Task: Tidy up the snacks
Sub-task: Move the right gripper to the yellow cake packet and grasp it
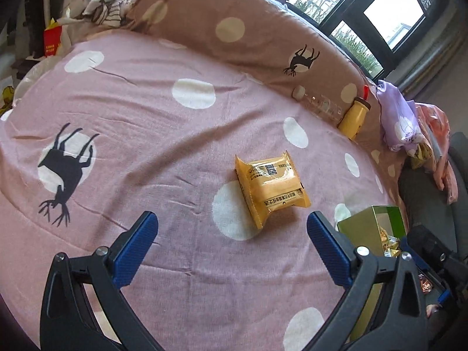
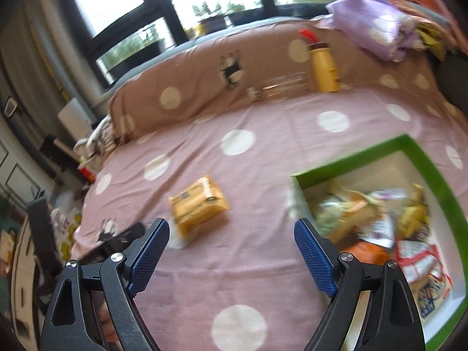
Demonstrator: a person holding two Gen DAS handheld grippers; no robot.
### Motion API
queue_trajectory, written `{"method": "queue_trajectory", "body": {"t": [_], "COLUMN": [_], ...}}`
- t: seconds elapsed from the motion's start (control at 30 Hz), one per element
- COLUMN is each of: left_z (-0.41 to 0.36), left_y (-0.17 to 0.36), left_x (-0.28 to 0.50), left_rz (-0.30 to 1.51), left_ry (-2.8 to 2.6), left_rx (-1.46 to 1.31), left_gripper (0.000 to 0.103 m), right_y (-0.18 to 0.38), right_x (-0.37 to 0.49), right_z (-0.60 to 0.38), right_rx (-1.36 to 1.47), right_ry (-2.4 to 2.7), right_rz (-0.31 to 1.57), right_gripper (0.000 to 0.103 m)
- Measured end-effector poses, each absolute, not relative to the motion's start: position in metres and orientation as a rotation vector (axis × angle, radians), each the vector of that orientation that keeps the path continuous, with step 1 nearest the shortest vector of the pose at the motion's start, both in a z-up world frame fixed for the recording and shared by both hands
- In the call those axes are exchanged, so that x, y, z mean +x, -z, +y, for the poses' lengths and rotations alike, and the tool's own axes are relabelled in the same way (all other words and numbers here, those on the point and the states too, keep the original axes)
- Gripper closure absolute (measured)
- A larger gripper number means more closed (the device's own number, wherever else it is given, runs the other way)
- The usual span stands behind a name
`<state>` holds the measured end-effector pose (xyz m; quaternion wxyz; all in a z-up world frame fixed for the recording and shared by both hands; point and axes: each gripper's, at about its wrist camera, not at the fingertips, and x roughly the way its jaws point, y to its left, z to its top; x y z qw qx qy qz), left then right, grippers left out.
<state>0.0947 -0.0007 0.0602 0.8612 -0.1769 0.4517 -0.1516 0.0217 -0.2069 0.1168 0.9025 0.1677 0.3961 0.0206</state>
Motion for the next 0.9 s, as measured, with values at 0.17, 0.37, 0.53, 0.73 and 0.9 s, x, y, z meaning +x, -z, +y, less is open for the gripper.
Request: {"method": "queue_trajectory", "body": {"t": [0.17,0.37,0.53,0.73,0.9], "left_z": [-0.009,-0.014,-0.017,-0.019,-0.016], "left_y": [-0.056,-0.040,-0.025,-0.027,-0.024], "left_x": [0.107,0.125,0.133,0.130,0.129], "left_rz": [0.943,1.000,1.045,1.023,1.015], "left_ry": [0.375,0.398,0.395,0.405,0.374], "left_rx": [-0.399,-0.430,-0.435,-0.436,-0.403], "left_gripper": [0.001,0.005,0.015,0.025,0.039], "right_y": [-0.104,-0.072,-0.040,-0.020,-0.020], "right_x": [0.071,0.133,0.165,0.178,0.170], "right_z": [-0.186,-0.170,-0.165,-0.157,-0.153], "right_rx": [0.356,0.256,0.223,0.190,0.205], "right_ry": [-0.162,-0.148,-0.179,-0.230,-0.286], "right_rz": [0.923,1.054,1.150,1.181,1.168], "right_gripper": [0.016,0.016,0.016,0.016,0.021]}}
